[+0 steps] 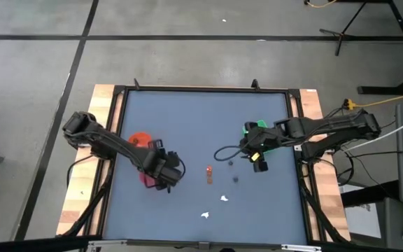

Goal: Sort Halloween decoration
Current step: Put the black skull toy into the orange bowl

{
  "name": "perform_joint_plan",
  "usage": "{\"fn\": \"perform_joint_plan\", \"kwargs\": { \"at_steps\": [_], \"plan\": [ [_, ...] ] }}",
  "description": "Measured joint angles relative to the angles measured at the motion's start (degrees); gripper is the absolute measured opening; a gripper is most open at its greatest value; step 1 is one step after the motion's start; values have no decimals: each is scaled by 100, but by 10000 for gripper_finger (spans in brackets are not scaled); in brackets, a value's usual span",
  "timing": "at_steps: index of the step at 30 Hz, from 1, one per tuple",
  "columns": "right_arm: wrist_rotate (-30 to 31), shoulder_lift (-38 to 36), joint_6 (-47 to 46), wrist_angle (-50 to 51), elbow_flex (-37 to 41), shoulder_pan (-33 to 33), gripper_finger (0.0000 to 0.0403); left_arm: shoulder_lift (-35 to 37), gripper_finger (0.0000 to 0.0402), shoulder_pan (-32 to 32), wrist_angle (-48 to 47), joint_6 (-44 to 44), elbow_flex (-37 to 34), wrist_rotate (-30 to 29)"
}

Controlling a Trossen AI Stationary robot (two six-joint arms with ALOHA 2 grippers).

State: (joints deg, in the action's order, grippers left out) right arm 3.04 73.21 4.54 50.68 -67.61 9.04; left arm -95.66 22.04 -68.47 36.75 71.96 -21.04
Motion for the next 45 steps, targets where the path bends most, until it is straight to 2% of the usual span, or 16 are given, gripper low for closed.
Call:
{"fn": "perform_joint_plan", "kwargs": {
  "at_steps": [7,12,15,19,23,28,31,36,45],
  "plan": [
    [-115,-8,-22,-332,235,0,199,398,192,173,796,-4,-16,-933],
    [-116,-17,-141,-1310,1034,0,199,417,192,289,2392,-496,-522,-1263],
    [-99,-17,-296,-2053,1525,0,199,417,192,268,3812,-872,-1075,-1180],
    [-63,-17,-582,-2954,2054,-2,199,417,192,106,5503,-1165,-1795,-617],
    [-59,-17,-794,-3499,2447,-2,199,417,192,-79,6905,-1200,-2390,-145],
    [-58,-17,-912,-4174,2930,-2,199,417,192,-290,8302,-1454,-2910,133],
    [-56,-15,-921,-4592,3260,-2,199,418,192,-407,8677,-1488,-3034,235],
    [-52,114,-923,-4919,3579,-2,199,419,192,-533,8757,-1491,-3047,265],
    [-52,801,-921,-5255,3668,-4,199,419,192,-592,8751,-1512,-3047,276]
  ]
}}
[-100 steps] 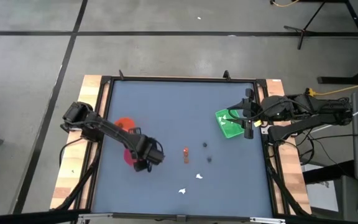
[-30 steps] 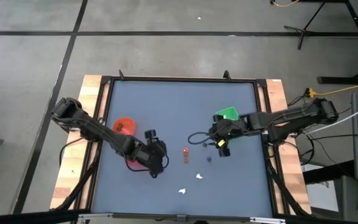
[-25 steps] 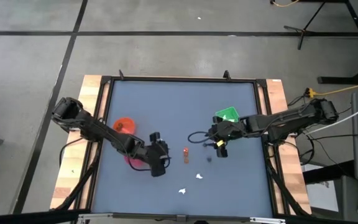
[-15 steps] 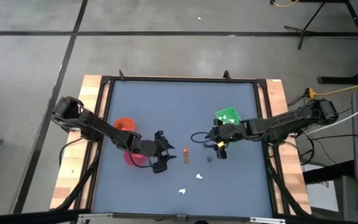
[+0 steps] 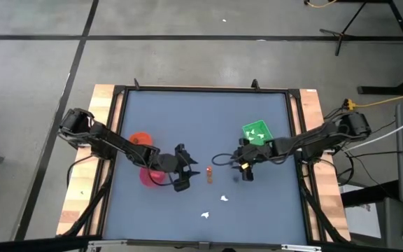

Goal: Sort Halloween decoration
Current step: Put the black skull toy into the orange bowl

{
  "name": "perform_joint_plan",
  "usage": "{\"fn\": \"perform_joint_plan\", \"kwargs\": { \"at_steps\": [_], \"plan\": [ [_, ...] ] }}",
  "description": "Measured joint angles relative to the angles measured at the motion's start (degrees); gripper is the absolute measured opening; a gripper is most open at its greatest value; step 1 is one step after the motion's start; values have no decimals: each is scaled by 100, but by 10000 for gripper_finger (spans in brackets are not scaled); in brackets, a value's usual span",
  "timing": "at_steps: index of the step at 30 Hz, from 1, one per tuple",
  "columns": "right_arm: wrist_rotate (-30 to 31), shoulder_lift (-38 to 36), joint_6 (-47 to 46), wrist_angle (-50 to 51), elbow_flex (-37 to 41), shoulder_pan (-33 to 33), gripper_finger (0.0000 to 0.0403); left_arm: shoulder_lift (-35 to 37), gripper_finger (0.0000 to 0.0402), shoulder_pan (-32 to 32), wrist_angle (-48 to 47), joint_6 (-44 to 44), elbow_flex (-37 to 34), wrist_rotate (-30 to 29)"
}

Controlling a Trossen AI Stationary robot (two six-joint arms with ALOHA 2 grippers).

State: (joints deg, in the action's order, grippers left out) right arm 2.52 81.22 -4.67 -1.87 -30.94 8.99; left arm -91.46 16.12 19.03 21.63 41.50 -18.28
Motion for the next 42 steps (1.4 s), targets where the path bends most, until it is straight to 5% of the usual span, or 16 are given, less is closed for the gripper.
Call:
{"fn": "perform_joint_plan", "kwargs": {
  "at_steps": [9,42],
  "plan": [
    [452,539,7,-458,-2,-2,199,0,192,2,2,6,0,0],
    [282,649,0,-415,-8,-2,199,0,192,2,6,24,0,-2]
  ]
}}
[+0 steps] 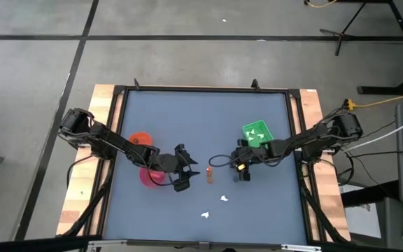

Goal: Sort Halloween decoration
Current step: Put the black skull toy into the orange bowl

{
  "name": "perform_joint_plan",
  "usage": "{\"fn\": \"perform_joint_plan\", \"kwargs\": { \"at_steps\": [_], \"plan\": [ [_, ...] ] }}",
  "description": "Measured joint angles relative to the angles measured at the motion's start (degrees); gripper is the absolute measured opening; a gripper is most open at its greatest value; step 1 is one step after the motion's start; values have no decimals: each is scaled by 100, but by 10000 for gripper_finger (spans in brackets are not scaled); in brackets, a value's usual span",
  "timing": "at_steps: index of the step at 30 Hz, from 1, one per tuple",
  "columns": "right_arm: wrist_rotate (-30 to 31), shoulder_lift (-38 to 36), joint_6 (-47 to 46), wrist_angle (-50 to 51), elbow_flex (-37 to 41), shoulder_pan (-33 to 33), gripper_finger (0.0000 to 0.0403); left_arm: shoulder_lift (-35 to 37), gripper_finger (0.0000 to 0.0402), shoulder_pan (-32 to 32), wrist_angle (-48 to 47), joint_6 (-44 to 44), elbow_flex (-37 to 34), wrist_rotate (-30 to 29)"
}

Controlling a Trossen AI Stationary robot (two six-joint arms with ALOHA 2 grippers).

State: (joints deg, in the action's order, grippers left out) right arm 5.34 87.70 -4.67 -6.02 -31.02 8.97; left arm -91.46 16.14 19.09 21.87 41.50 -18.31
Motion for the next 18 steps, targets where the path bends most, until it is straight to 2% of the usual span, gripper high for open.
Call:
{"fn": "perform_joint_plan", "kwargs": {
  "at_steps": [12,18],
  "plan": [
    [-87,277,-3,-114,-16,0,198,0,191,4,-7,0,-2,142],
    [-101,284,0,-139,-12,2,160,0,191,3,-7,-1,-2,142]
  ]
}}
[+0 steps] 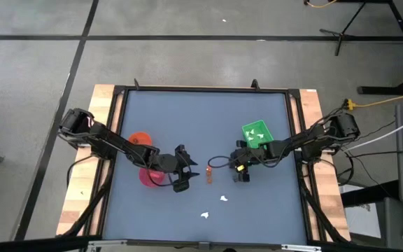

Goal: Sort Halloween decoration
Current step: Put the black skull toy into the orange bowl

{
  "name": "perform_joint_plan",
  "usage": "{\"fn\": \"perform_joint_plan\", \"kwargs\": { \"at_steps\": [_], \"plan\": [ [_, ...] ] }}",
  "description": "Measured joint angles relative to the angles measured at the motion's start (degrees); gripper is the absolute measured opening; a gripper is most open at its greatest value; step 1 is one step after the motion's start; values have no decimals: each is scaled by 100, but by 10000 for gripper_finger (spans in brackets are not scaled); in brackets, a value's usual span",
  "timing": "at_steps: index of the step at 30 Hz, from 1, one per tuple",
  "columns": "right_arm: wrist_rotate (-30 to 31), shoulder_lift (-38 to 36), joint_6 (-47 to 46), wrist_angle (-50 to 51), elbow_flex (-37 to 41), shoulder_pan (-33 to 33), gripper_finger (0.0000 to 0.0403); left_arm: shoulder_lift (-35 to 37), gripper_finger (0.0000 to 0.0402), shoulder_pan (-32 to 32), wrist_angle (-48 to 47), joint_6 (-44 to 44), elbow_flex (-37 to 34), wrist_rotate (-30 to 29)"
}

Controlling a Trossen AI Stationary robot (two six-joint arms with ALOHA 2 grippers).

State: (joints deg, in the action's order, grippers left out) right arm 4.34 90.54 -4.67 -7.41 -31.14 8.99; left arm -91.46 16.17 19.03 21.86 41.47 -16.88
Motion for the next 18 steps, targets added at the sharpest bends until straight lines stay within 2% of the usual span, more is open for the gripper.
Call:
{"fn": "perform_joint_plan", "kwargs": {
  "at_steps": [8,18],
  "plan": [
    [-28,5,0,-30,4,4,97,-2,191,0,-6,-1,0,2],
    [-14,7,0,-34,9,4,93,-2,191,0,-7,-5,0,2]
  ]
}}
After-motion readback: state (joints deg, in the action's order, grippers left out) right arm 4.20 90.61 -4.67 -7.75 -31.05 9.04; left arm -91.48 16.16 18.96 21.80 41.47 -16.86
